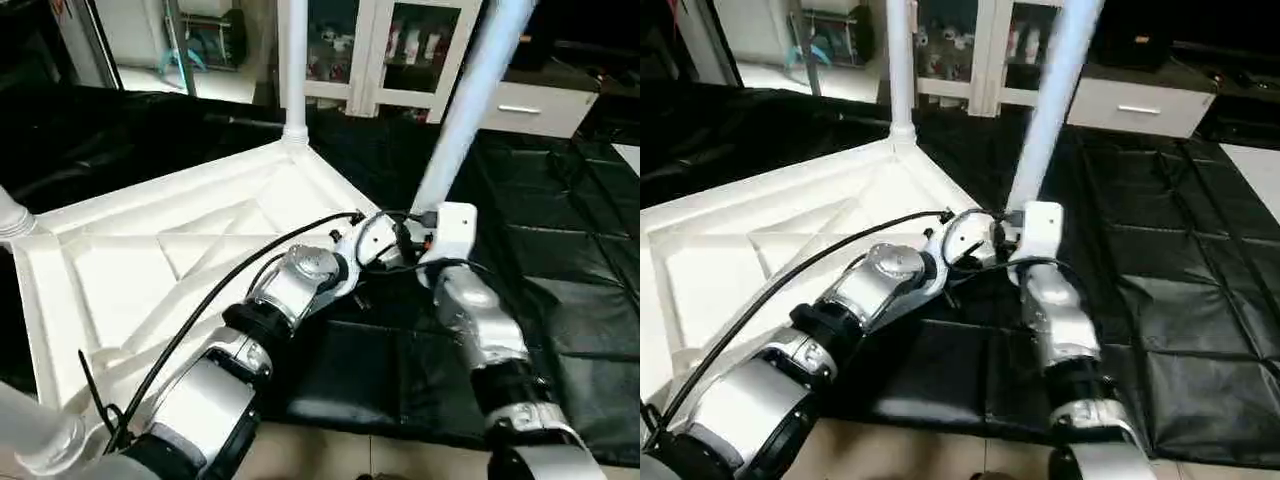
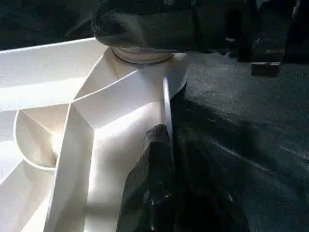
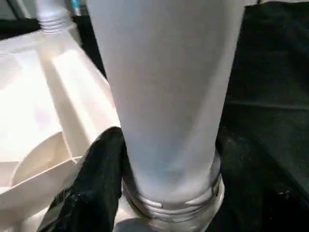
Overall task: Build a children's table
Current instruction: Rotate leg to tighten
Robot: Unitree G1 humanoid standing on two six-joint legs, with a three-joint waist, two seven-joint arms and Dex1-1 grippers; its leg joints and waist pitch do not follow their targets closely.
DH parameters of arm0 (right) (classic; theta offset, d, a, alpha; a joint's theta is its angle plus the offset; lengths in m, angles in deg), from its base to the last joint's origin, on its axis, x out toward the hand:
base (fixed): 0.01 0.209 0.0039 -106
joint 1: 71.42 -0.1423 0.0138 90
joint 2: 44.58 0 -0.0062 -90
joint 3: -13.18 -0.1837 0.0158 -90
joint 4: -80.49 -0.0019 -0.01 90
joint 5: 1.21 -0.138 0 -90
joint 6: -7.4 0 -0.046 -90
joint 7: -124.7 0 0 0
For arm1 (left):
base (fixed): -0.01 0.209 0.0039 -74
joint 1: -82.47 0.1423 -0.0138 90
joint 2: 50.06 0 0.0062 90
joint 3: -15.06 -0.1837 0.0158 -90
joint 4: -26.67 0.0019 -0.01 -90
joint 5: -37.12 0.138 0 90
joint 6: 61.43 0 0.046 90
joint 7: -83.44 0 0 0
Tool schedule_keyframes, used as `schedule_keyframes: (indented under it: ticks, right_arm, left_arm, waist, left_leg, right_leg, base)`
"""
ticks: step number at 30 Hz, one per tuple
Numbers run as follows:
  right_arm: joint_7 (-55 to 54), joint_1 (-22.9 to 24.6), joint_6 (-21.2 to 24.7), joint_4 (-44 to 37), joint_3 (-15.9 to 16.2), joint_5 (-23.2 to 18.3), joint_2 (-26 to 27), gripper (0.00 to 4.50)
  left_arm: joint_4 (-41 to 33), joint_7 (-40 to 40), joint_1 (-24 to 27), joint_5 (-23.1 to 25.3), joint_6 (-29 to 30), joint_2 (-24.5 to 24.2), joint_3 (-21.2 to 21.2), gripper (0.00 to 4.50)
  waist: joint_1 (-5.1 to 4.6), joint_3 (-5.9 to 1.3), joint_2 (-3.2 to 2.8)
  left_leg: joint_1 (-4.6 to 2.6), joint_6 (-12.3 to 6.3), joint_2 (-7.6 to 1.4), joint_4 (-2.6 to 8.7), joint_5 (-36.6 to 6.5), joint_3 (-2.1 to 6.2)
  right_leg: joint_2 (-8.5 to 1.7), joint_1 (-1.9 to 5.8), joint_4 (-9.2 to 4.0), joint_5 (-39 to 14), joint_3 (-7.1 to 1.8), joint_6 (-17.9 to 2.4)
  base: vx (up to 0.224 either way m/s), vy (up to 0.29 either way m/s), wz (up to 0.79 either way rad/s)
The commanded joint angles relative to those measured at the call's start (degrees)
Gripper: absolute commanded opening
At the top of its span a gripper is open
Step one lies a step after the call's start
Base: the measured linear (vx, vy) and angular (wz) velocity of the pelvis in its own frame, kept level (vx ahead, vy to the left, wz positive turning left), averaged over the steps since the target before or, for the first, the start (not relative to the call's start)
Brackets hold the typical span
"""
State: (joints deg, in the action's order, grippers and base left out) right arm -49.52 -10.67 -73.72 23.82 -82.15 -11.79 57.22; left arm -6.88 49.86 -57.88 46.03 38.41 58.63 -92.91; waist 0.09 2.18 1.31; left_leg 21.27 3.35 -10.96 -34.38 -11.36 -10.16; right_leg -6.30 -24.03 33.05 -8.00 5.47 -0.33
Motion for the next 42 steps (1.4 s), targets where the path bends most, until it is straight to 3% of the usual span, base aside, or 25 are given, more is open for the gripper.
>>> schedule_keyframes:
  ticks: [1, 3, 4, 6, 11, 12, 13, 14, 15, 16, 17, 19, 20, 21, 23, 29, 32, 33, 35, 38, 42]
  right_arm:
    - [1.99, 2.09, 1.32, -1.01, -0.4, -1.41, -0.4, 3.29]
    - [2.53, 3.83, 1.91, -4.63, -1.06, -1.99, -1.83, 3.29]
    - [2.96, 4.97, 2.48, -7.12, -1.61, -2.42, -2.88, 3.57]
    - [4.38, 6.77, 3.14, -10.99, -2.1, -2.71, -5.05, 3.67]
    - [14.58, 10.72, 6.35, -18.99, -0.87, -5.92, -10.56, 4.08]
    - [22.96, 14.2, 7.66, -24.26, 1.48, -7.23, -15.67, 4.13]
    - [37.01, 20.88, 8.14, -32.77, 5.46, -8.82, -25.47, 4.22]
    - [37.01, 20.88, 8.14, -32.77, 5.46, -8.82, -25.47, 4.22]
    - [39.58, 22.25, 7.96, -34.32, 6.2, -8.95, -27.47, 4.22]
    - [42.49, 23.94, 8.33, -35.87, 6.46, -9.51, -29.94, 4.22]
    - [42.98, 24.2, 8.43, -36.07, 6.5, -9.62, -30.35, 4.22]
    - [48.88, 27.31, 9.19, -38.21, 7.01, -10.23, -35.26, 4.22]
    - [48.88, 27.31, 9.19, -38.21, 7.01, -10.23, -35.26, 4.22]
    - [48.88, 27.31, 9.19, -38.21, 7.01, -10.23, -35.26, 4.22]
    - [50.7, 27.52, 8.56, -37.84, 7.83, -9.31, -36.67, 4.22]
    - [52.13, 25.16, 7.04, -35.56, 9.93, -8.07, -36.92, 4.22]
    - [53.7, 23.47, 6.14, -33.21, 11.2, -6.77, -36.47, 4.22]
    - [54.29, 22.95, 5.68, -32.36, 11.8, -6.23, -36.46, 4.22]
    - [55.0, 21.94, 5.64, -30.86, 12.11, -6.73, -35.68, 3.85]
    - [55.79, 20.92, 5.42, -29.21, 12.6, -7.26, -34.98, 3.74]
    - [56.83, 20.56, 4.57, -27.91, 13.14, -6.88, -35.01, 3.37]
  left_arm:
    - [-1.59, -1.38, -2.21, 0.57, -4.86, -0.36, -0.5, 0.0]
    - [-1.61, -3.59, -1.6, 1.17, -6.69, -1.34, -1.52, 0.0]
    - [-1.92, -5.25, -1.06, 1.43, -7.52, -2.01, -2.1, 0.0]
    - [-2.65, -8.14, -0.1, 1.69, -9.68, -3.16, -2.97, 0.0]
    - [-4.72, -16.02, 2.15, 0.83, -13.49, -5.47, -4.57, 0.0]
    - [-5.96, -20.27, 3.5, 0.29, -14.67, -6.92, -5.54, 0.0]
    - [-8.43, -27.69, 5.83, -1.49, -15.23, -8.94, -6.65, 0.0]
    - [-8.43, -27.69, 5.83, -1.49, -15.23, -8.94, -6.65, 0.0]
    - [-8.9, -29.0, 6.25, -1.88, -15.09, -9.26, -6.78, 0.0]
    - [-9.91, -30.89, 6.91, -2.63, -14.9, -9.59, -6.87, 0.0]
    - [-10.13, -31.21, 7.04, -2.76, -14.88, -9.67, -6.92, 0.0]
    - [-13.25, -35.9, 8.87, -4.42, -14.46, -10.93, -7.62, 0.0]
    - [-13.25, -35.9, 8.87, -4.42, -14.46, -10.93, -7.62, 0.0]
    - [-13.25, -35.9, 8.87, -4.42, -14.46, -10.93, -7.62, 0.0]
    - [-15.32, -38.17, 10.17, -4.9, -14.21, -11.89, -8.08, 0.0]
    - [-18.29, -40.81, 11.67, -5.28, -13.25, -13.03, -8.31, 0.0]
    - [-19.26, -41.22, 11.97, -5.26, -12.72, -13.23, -8.26, 0.0]
    - [-19.63, -41.25, 12.09, -5.2, -12.54, -13.33, -8.23, 0.0]
    - [-19.72, -40.96, 12.12, -4.98, -12.49, -13.34, -8.22, 0.0]
    - [-20.03, -40.66, 12.24, -4.8, -12.12, -13.32, -8.16, 0.0]
    - [-20.26, -40.49, 12.33, -4.66, -11.83, -13.4, -8.0, 0.0]
  waist:
    - [0.65, -3.58, 0.57]
    - [0.78, -3.66, 0.55]
    - [0.98, -3.59, 0.54]
    - [1.46, -3.6, 0.35]
    - [2.86, -3.55, 0.19]
    - [3.09, -3.59, -0.19]
    - [3.81, -3.34, -0.01]
    - [4.34, -3.27, 0.18]
    - [4.05, -2.81, 0.16]
    - [4.05, -2.81, 0.16]
    - [4.11, -2.81, 0.11]
    - [3.83, -2.64, 0.41]
    - [4.02, -2.72, 0.3]
    - [4.16, -2.63, 0.3]
    - [4.0, -2.64, 0.5]
    - [3.84, -2.66, 0.59]
    - [3.74, -2.81, 0.48]
    - [3.82, -2.92, 0.46]
    - [3.84, -2.97, 0.51]
    - [4.05, -3.08, 0.53]
    - [4.1, -2.98, 0.63]
  left_leg:
    - [-0.46, -6.24, -1.79, 4.14, -10.7, 0.11]
    - [-0.54, -5.63, -1.88, 4.15, -10.43, 0.11]
    - [-0.41, -5.63, -1.84, 4.2, -9.93, 0.08]
    - [-0.49, -5.74, -1.9, 4.18, -9.28, 0.13]
    - [-0.65, -6.81, -2.08, 4.08, -7.74, -0.03]
    - [-0.73, -7.02, -2.18, 4.09, -8.14, -0.07]
    - [-1.03, -7.6, -2.35, 4.09, -8.98, -0.18]
    - [-1.04, -7.91, -2.58, 4.03, -9.31, -0.14]
    - [-0.35, -7.56, -2.4, 4.58, -12.37, -0.27]
    - [-0.35, -7.56, -2.4, 4.58, -12.37, -0.27]
    - [-1.16, -5.4, -2.59, 4.54, -15.19, -0.29]
    - [-0.81, -4.37, -2.58, 4.86, -16.25, -0.08]
    - [-1.14, -4.18, -2.73, 4.84, -16.71, -0.02]
    - [-1.71, -4.04, -2.75, 4.75, -17.0, -0.33]
    - [-1.17, -3.69, -2.76, 4.95, -17.2, -0.1]
    - [-1.11, -3.6, -2.59, 4.95, -16.37, -0.11]
    - [-0.95, -4.0, -2.54, 4.81, -14.79, -0.21]
    - [-1.24, -4.21, -2.57, 4.62, -14.25, -0.37]
    - [-1.11, -4.95, -2.51, 4.52, -13.13, -0.45]
    - [-0.97, -5.52, -2.57, 4.43, -11.51, -0.41]
    - [-0.97, -5.52, -2.54, 4.44, -12.02, -0.44]
  right_leg:
    - [-2.36, 3.55, -3.64, -13.19, -2.29, -13.1]
    - [-2.33, 3.44, -3.51, -13.07, -2.35, -12.97]
    - [-2.29, 3.55, -3.58, -12.75, -2.41, -12.67]
    - [-2.33, 3.64, -3.47, -12.16, -2.46, -12.37]
    - [-2.31, 3.79, -2.93, -8.99, -2.6, -13.11]
    - [-2.36, 3.78, -3.01, -8.65, -2.62, -13.1]
    - [-2.33, 3.84, -3.13, -8.42, -2.71, -13.04]
    - [-2.45, 4.12, -2.97, -8.06, -2.87, -12.8]
    - [-2.7, 3.95, -3.43, -14.02, -2.86, -11.85]
    - [-2.7, 3.95, -3.43, -14.02, -2.86, -11.85]
    - [-2.92, 3.33, -4.27, -20.36, -2.92, -10.47]
    - [-2.83, 3.49, -4.39, -22.92, -2.9, -9.59]
    - [-2.91, 3.45, -4.45, -23.37, -2.92, -9.51]
    - [-2.76, 2.76, -4.66, -23.32, -3.18, -9.69]
    - [-2.8, 3.11, -4.38, -23.49, -3.22, -9.7]
    - [-2.61, 2.88, -4.42, -23.83, -3.52, -8.91]
    - [-2.59, 2.97, -4.03, -20.93, -3.62, -10.12]
    - [-2.53, 2.82, -3.88, -19.39, -3.69, -10.78]
    - [-2.5, 2.99, -3.59, -17.34, -3.73, -11.72]
    - [-2.48, 3.19, -3.3, -15.58, -3.7, -12.19]
    - [-2.53, 3.24, -3.42, -17.1, -3.67, -11.99]
  base:
    - [0.0, 0.0, 0.0]
    - [0.0, 0.0, 0.0]
    - [0.0, 0.0, 0.0]
    - [0.0, 0.0, 0.0]
    - [0.0, 0.0, 0.0]
    - [0.0, 0.0, 0.0]
    - [0.0, 0.0, 0.0]
    - [0.0, 0.0, 0.0]
    - [0.0, 0.0, 0.0]
    - [0.0, 0.0, 0.0]
    - [0.0, 0.0, 0.0]
    - [0.0, 0.0, 0.0]
    - [0.0, 0.0, 0.0]
    - [0.0, 0.0, 0.0]
    - [0.0, 0.0, 0.0]
    - [0.0, 0.0, 0.0]
    - [0.0, 0.0, 0.0]
    - [0.0, 0.0, 0.0]
    - [0.0, 0.0, 0.0]
    - [0.0, 0.0, 0.0]
    - [0.0, 0.0, 0.0]
